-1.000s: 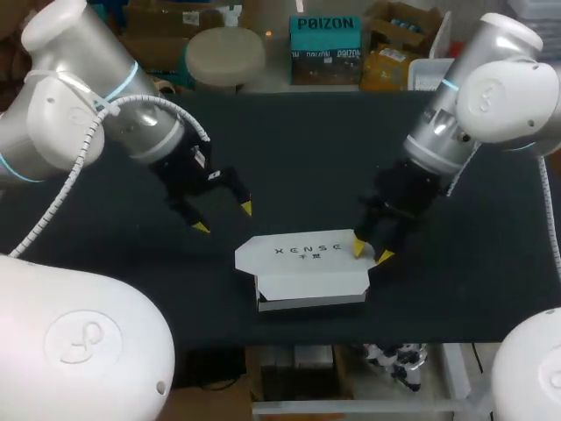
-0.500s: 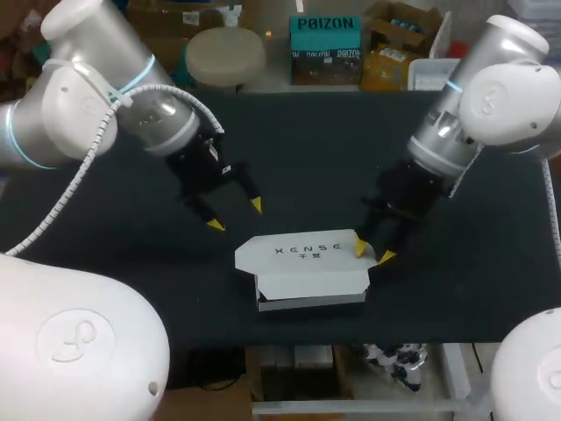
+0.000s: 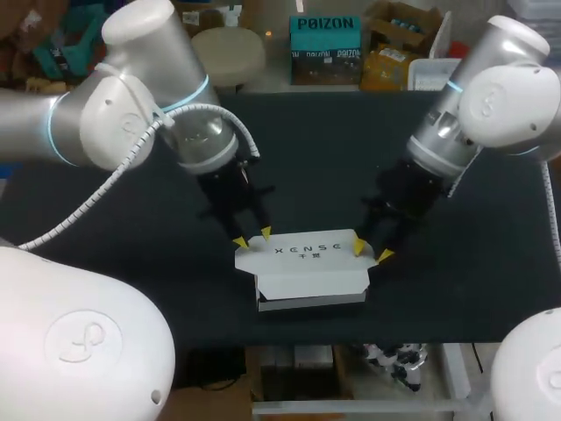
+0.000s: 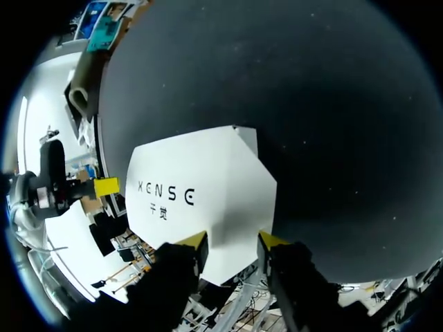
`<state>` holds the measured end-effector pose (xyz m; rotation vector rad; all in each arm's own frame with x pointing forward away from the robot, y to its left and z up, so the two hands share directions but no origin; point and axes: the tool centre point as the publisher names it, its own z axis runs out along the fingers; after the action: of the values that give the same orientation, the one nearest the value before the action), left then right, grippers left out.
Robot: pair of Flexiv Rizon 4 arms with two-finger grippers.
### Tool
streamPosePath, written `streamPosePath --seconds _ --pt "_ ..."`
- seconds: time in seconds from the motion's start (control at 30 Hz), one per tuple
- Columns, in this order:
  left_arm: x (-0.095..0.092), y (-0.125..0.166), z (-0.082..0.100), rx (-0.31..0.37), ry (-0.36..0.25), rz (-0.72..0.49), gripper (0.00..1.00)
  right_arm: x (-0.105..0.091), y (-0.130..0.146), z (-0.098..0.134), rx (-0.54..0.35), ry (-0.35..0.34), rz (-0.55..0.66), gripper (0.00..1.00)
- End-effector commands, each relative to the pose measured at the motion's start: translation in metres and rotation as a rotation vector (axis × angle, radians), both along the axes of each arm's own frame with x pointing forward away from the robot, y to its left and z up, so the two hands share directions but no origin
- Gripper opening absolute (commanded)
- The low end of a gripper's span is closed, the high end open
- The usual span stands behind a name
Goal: Assemble the packaging by folding the flat box into shape, placing the metal phone stand inside, and closing the box properly
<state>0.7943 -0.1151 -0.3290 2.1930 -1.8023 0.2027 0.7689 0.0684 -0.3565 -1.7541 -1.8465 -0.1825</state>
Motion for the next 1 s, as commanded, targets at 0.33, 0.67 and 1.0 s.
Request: streamPosePath --seconds 0.33,0.67,1.0 --pt "-0.008 0.006 0.002 0.031 -0.023 0.017 0.41 0.0 -0.003 0.001 0.011 -0.012 -0.015 0.48" --pt "-0.013 0.006 -0.008 0.033 0.007 -0.004 0.49 0.0 -0.001 0.0 0.005 -0.016 -0.015 0.48" --pt "-0.028 0.003 -0.019 0.039 -0.025 -0.043 0.55 0.0 -0.001 -0.002 0.006 -0.029 -0.026 0.48"
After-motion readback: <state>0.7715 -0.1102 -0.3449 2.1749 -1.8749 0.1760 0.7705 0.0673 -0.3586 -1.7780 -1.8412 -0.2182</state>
